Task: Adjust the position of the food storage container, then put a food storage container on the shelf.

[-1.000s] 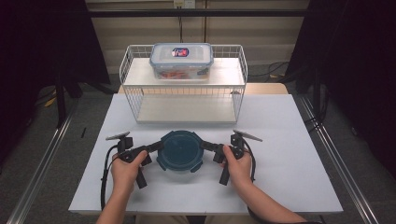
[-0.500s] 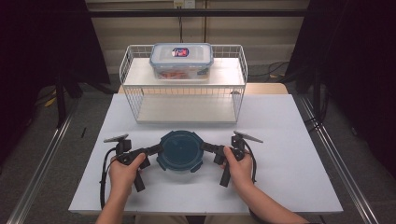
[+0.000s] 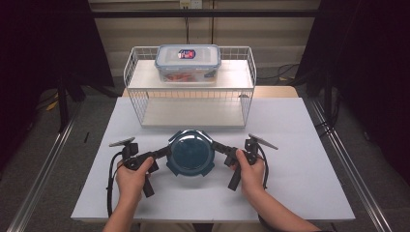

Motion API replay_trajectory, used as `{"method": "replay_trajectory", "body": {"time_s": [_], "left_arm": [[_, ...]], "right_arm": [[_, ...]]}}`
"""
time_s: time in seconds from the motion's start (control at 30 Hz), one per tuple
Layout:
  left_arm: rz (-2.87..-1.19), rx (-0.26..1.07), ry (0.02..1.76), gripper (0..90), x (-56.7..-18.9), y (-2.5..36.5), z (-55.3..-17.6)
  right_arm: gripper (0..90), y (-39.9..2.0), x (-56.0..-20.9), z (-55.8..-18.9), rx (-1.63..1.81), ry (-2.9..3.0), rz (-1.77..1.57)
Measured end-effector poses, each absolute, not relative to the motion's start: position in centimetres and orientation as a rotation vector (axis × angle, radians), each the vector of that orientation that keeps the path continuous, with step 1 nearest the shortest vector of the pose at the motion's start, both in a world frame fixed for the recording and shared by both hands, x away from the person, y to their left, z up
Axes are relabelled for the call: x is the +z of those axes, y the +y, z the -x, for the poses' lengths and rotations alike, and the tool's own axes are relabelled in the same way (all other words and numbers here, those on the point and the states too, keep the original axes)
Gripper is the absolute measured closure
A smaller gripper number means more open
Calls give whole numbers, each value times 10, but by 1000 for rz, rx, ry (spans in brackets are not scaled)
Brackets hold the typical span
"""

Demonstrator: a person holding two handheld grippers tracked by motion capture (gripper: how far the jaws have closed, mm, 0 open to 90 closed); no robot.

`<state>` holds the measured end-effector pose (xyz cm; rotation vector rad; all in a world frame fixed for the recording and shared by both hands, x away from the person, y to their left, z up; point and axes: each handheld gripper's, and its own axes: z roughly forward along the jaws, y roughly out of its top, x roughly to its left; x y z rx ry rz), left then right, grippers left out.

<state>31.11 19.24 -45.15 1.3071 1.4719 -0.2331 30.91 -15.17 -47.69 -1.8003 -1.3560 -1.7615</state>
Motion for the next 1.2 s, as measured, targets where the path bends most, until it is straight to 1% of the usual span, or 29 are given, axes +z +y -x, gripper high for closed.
{"method": "replay_trajectory", "body": {"time_s": [0.2, 0.37, 0.6, 0.9, 1.13, 1.2], "left_arm": [[-1299, -198, 1434, 748, -445, 190, -311], [-1245, -143, 1406, 749, -436, 189, -309], [-1239, -140, 1372, 750, -424, 189, -311], [-1190, -127, 1316, 754, -403, 187, -314], [-1196, -135, 1286, 755, -396, 185, -317], [-1181, -133, 1300, 755, -393, 183, -317]], "right_arm": [[760, -156, -471, -309, -1796, -1345, 1783], [760, -154, -464, -306, -1837, -1335, 1757], [758, -154, -459, -306, -1867, -1331, 1756], [755, -154, -452, -305, -1894, -1291, 1732], [755, -156, -446, -306, -1927, -1280, 1728], [755, -157, -444, -306, -1938, -1285, 1724]]}}
